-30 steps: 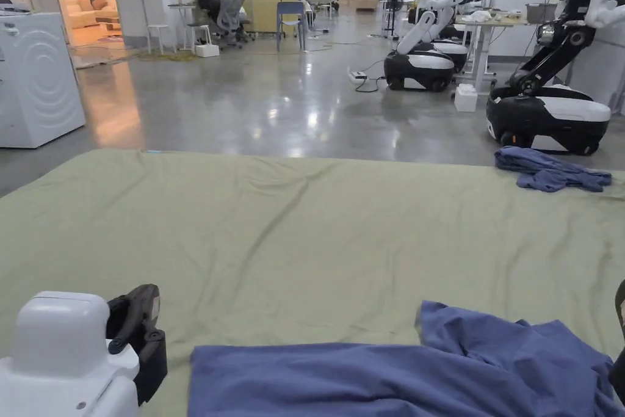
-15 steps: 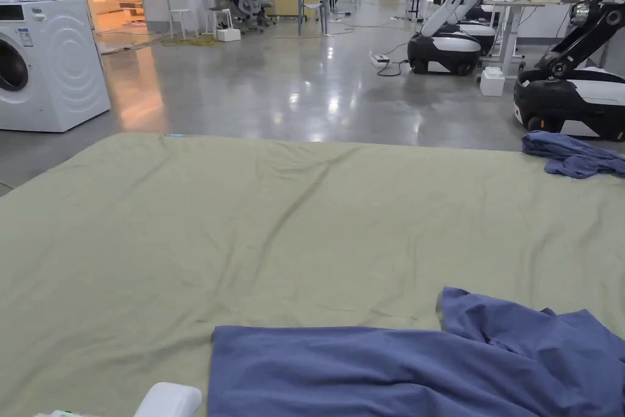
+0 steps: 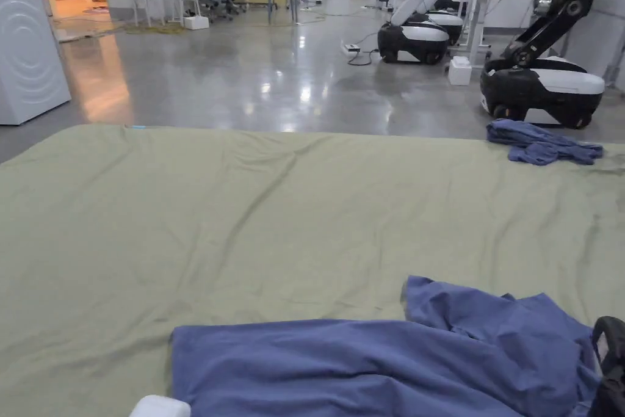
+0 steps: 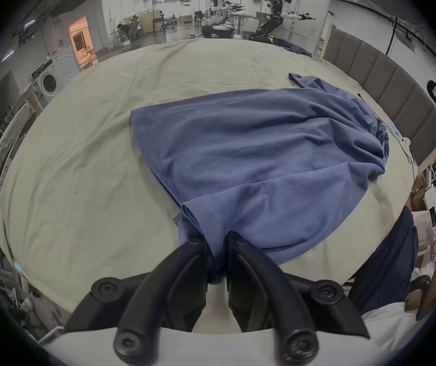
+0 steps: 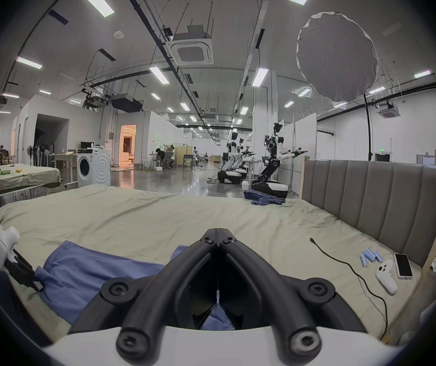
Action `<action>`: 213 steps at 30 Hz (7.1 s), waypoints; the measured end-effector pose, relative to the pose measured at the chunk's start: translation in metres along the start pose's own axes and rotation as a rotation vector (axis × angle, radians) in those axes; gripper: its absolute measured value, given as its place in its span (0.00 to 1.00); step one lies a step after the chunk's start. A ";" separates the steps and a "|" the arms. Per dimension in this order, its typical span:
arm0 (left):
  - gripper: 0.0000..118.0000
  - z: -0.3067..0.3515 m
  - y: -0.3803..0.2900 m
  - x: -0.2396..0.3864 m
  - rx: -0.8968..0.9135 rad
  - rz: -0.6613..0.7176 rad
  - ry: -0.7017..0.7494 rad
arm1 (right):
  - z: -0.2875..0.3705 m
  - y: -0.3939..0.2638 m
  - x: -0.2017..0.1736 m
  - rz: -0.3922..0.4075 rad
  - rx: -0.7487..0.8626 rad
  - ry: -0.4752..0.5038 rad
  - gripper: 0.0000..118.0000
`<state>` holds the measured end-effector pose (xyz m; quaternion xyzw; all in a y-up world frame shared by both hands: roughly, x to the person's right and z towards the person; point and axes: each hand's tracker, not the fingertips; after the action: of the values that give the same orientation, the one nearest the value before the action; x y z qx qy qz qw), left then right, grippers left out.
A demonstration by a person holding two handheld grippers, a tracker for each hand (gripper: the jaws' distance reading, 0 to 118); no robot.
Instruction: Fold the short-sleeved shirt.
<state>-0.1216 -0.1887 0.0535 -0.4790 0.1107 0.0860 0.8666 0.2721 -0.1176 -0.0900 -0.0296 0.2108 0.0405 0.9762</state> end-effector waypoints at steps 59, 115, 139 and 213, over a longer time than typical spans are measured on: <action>0.10 0.125 0.274 -0.008 1.106 0.241 -0.199 | -0.138 0.187 0.054 -0.184 0.169 0.141 0.04; 1.00 0.174 0.016 0.025 1.193 0.135 0.193 | 0.049 0.074 0.027 -0.103 0.207 -0.027 0.72; 0.91 -0.138 0.189 -0.114 -0.076 0.247 0.063 | -0.042 0.035 0.001 -0.097 0.009 0.097 0.04; 0.02 0.091 0.186 0.028 1.201 0.142 0.083 | -0.122 0.115 0.031 -0.321 0.305 0.153 0.04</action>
<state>-0.1322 -0.0125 -0.0581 0.0994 0.2052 0.0474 0.9725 0.2401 -0.0098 -0.2183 0.0820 0.2804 -0.1501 0.9445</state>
